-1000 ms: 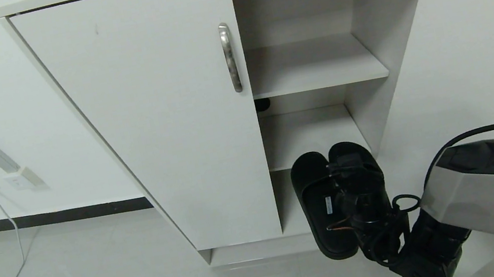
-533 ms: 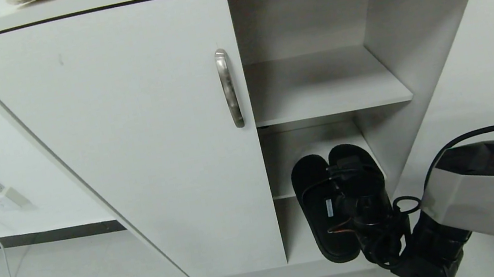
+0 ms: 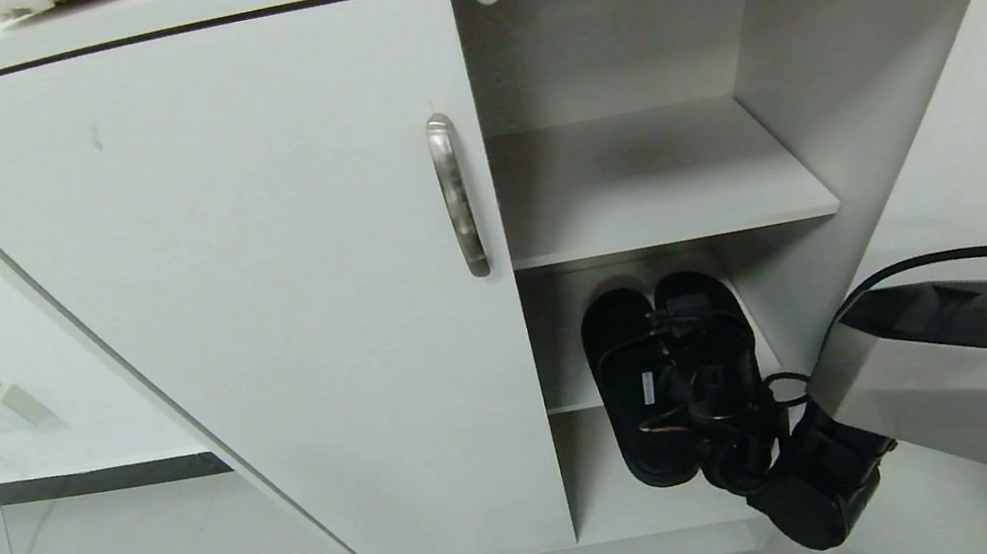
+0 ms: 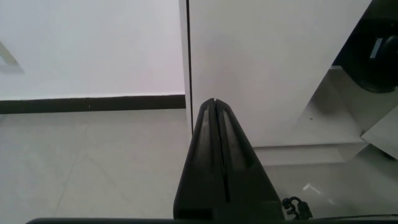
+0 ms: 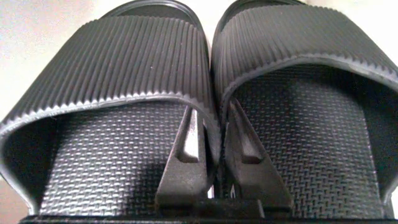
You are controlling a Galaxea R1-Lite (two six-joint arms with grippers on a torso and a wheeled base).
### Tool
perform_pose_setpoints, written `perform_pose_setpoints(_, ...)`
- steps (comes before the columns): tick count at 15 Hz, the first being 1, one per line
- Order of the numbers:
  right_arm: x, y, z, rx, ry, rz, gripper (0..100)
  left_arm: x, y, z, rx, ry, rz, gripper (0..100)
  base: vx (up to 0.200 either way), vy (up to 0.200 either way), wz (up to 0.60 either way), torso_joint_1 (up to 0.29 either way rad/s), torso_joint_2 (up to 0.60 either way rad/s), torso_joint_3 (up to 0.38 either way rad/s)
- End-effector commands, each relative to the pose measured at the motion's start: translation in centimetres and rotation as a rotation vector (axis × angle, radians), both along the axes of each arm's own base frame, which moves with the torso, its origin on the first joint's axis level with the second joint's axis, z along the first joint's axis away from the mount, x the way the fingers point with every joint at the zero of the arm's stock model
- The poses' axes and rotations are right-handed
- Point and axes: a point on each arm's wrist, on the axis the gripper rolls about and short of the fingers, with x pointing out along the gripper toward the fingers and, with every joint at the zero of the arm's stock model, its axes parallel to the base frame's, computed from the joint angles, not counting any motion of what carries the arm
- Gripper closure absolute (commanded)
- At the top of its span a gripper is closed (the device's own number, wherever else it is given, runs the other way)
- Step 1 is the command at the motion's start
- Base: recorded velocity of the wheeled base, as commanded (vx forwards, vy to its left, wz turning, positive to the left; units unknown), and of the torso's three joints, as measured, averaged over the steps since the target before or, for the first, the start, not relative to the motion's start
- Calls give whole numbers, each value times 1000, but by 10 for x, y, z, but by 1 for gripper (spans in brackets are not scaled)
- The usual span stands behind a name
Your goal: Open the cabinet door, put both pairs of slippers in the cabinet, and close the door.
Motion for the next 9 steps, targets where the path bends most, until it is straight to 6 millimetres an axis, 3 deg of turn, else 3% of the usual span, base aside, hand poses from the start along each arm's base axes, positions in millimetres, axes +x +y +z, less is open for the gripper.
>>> perform_pose_setpoints(1,20,-2,-6,-7,12,-18,100,0,0,0,0,0,1,100,0,0,0,0,0,0)
perform_pose_setpoints(5,44,2,15,3,2,-18,100,0,0,0,0,1,1,100,0,0,0,0,0,0)
perform_pose_setpoints(9,62,9,20,6,1,-24,100,0,0,0,0,1,1,100,0,0,0,0,0,0)
